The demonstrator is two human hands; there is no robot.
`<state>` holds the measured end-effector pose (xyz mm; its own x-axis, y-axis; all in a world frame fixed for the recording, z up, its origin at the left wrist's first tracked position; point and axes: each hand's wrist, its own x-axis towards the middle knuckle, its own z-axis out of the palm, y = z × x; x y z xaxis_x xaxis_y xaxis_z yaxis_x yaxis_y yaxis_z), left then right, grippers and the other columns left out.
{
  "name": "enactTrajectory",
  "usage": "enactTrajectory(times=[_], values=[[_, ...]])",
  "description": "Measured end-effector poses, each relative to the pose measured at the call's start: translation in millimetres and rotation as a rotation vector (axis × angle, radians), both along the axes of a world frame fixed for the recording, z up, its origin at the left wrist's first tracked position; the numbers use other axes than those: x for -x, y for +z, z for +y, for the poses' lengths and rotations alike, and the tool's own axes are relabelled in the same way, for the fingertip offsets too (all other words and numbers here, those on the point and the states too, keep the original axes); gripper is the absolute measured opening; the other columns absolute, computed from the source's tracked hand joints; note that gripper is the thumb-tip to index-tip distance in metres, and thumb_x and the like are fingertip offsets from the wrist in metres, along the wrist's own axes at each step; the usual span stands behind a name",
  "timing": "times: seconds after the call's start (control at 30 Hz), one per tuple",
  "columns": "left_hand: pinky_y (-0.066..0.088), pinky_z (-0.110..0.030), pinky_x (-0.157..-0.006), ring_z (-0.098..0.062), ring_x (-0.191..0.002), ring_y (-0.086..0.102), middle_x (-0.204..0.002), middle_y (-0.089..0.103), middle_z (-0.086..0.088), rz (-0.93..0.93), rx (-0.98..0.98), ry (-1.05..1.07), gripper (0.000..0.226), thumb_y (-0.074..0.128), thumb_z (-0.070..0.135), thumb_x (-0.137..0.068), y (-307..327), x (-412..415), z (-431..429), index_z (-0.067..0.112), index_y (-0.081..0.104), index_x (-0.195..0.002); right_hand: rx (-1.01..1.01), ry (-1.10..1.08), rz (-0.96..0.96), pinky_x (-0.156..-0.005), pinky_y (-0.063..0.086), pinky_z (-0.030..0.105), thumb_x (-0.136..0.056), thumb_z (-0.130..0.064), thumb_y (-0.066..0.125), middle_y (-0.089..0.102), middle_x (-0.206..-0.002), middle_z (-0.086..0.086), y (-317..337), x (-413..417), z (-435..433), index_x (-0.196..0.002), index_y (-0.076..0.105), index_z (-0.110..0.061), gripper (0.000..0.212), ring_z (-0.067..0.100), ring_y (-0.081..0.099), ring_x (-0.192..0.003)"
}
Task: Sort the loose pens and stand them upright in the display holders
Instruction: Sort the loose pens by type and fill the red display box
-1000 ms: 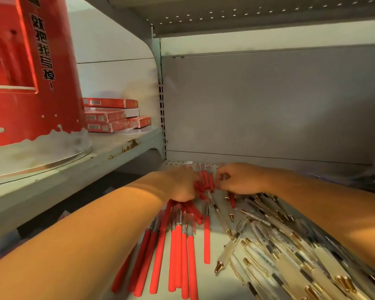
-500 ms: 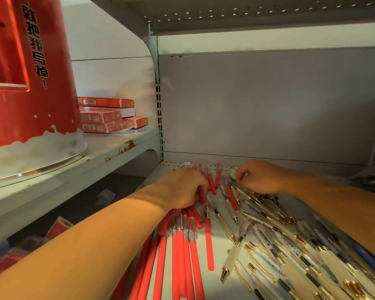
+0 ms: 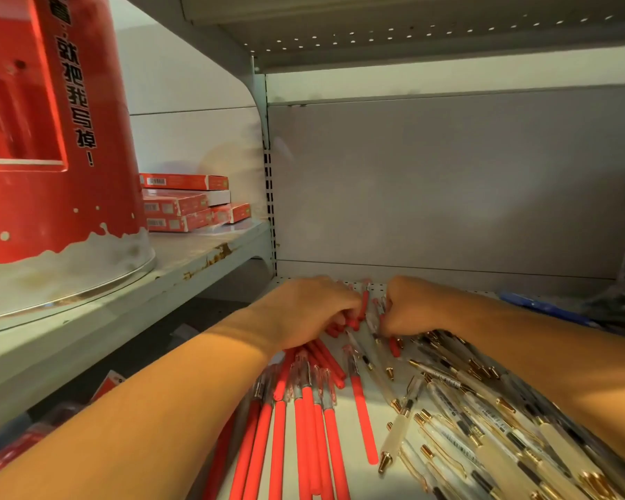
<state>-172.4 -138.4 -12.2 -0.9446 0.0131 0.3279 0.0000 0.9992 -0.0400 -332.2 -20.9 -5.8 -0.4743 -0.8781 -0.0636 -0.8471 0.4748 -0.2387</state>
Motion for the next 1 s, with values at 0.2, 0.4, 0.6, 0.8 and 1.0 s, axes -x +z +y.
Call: enactTrajectory(times=[0.2,0.4,0.6,0.8,1.0], values=[[0.053,-0.036,-0.079,-0.009,-0.089,0.056,-0.103,0.063,0.006,0.100,0.179,-0.053,0.033,0.052,0.003,-0.092,27,-14,17,0.026,0.056,-0.115,-0.025,0.014,0.081,-0.056,0.043,0.022,-0.088,-0.023,0.065,0.063,-0.075,-0.003,-7,-11,-6,-0.076,0.061,-0.022,0.013,0.009,0.060,-0.067],[0.053,-0.043,-0.070,-0.027,-0.082,0.059,-0.105,0.061,-0.006,0.071,0.462,-0.093,0.041,0.050,-0.002,-0.087,45,-42,43,0.019,0.051,-0.122,-0.025,-0.032,0.128,-0.053,0.040,0.020,-0.092,-0.024,0.061,0.058,-0.074,-0.003,-8,-11,-5,-0.076,0.056,-0.020,0.018,0.009,0.056,-0.064],[0.053,-0.041,-0.069,-0.027,-0.089,0.057,-0.103,0.058,-0.007,-0.189,0.564,-0.077,0.040,0.059,0.006,-0.092,13,-75,46,0.019,0.047,-0.127,-0.006,-0.045,0.133,-0.054,0.043,0.023,-0.084,-0.025,0.070,0.062,-0.072,-0.003,-9,-17,-8,-0.075,0.062,-0.022,0.013,0.009,0.059,-0.063],[0.048,-0.036,-0.091,-0.009,-0.106,0.054,-0.113,0.062,0.011,-0.222,0.125,0.066,0.032,0.051,0.006,-0.089,3,-86,41,0.025,0.067,-0.110,0.031,-0.070,0.095,-0.051,0.040,0.022,-0.084,-0.024,0.068,0.057,-0.065,-0.003,-7,-21,-1,-0.073,0.062,-0.017,0.014,0.010,0.056,-0.059],[0.041,-0.030,-0.101,-0.013,-0.120,0.047,-0.130,0.050,0.008,-0.123,-0.114,0.295,0.029,0.050,0.031,-0.097,-3,-83,42,0.030,0.059,-0.124,0.205,-0.046,-0.077,-0.039,0.033,0.016,-0.083,-0.027,0.071,0.046,-0.030,-0.012,19,-40,23,-0.051,0.062,-0.016,0.035,-0.002,0.039,-0.026]])
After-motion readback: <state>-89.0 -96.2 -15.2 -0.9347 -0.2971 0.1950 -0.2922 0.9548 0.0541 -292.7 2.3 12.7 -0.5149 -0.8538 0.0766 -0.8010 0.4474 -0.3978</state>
